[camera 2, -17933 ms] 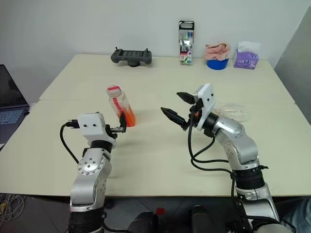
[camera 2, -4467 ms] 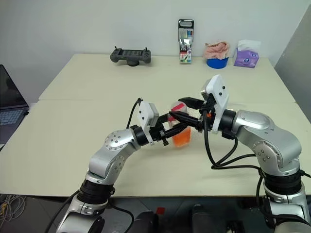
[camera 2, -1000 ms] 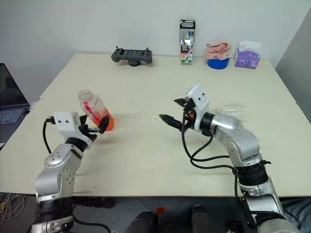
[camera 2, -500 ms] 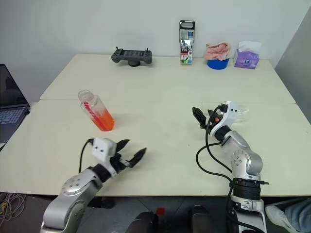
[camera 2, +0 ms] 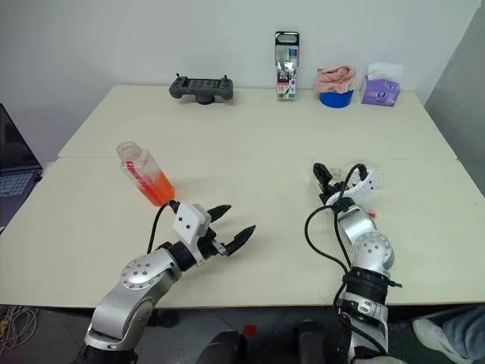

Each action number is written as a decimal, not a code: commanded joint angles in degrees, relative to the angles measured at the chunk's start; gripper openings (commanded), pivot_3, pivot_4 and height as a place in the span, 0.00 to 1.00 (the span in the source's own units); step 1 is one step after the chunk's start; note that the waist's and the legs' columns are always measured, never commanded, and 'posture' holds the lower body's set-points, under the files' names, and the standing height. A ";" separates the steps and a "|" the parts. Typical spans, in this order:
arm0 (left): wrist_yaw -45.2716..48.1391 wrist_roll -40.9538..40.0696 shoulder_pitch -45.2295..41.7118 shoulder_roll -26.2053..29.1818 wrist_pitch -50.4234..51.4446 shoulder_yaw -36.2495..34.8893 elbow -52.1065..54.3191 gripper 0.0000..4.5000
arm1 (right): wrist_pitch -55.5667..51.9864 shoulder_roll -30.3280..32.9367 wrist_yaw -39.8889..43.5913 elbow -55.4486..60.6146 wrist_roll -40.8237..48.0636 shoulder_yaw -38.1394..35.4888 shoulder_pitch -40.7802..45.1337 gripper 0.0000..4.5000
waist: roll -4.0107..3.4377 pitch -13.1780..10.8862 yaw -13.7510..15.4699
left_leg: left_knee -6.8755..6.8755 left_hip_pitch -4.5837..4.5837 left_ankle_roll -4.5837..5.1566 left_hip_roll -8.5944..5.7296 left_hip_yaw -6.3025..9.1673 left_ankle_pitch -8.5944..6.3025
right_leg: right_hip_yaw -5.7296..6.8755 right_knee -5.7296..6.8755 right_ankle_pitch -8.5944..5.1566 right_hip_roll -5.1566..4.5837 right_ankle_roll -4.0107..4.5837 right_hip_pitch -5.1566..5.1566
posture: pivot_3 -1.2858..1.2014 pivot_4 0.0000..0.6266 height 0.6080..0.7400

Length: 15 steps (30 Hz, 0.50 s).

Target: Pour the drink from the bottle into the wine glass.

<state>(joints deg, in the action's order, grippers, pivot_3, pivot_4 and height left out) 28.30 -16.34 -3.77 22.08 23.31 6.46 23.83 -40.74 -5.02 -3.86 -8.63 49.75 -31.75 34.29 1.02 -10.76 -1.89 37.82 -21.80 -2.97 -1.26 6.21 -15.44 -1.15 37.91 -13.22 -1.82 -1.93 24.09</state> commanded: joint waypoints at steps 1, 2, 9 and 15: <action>0.30 0.39 -0.91 -0.24 -0.88 0.05 0.51 0.98 | 6.01 -0.01 0.63 -8.20 1.66 -2.25 5.35 1.00 | -0.01 0.00 -0.02 | 0.00 0.00 0.00 -0.01 -0.02 0.00 | -0.02 0.00 0.00 0.01 0.00 0.00 | 0.52 0.24 1.00; 0.28 0.48 -1.14 -0.11 -0.92 -0.10 0.41 0.98 | 9.23 0.35 0.67 -12.19 1.85 -3.82 7.48 1.00 | -0.01 0.00 -0.04 | 0.00 0.00 0.00 -0.01 -0.03 0.00 | -0.02 0.00 0.00 0.01 0.00 0.00 | 0.52 0.24 1.00; 0.48 -0.01 -1.09 0.72 -0.65 -1.53 1.00 0.98 | 21.22 4.39 2.49 -29.90 1.65 -9.01 15.12 1.00 | -0.02 -0.01 -0.03 | 0.00 -0.01 0.02 -0.01 -0.04 -0.01 | -0.03 -0.02 0.00 0.01 0.00 -0.01 | 0.52 0.24 1.00; 0.48 -0.03 -0.81 0.87 -0.39 -1.56 1.65 1.00 | 26.07 6.24 3.67 -36.77 0.70 -9.55 17.48 0.79 | -0.03 0.00 -0.02 | 0.00 0.01 0.03 -0.01 -0.05 -0.01 | -0.05 -0.01 0.00 0.01 0.01 -0.03 | 0.52 0.24 1.00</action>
<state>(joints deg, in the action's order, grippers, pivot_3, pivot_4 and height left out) 28.36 -16.18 -4.63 22.55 23.37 5.74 23.45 -16.26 0.40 -0.32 -44.51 50.71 -40.96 51.09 0.99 -10.76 -1.91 37.82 -21.78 -2.94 -1.27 6.16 -15.45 -1.22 37.90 -13.21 -1.81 -1.92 24.06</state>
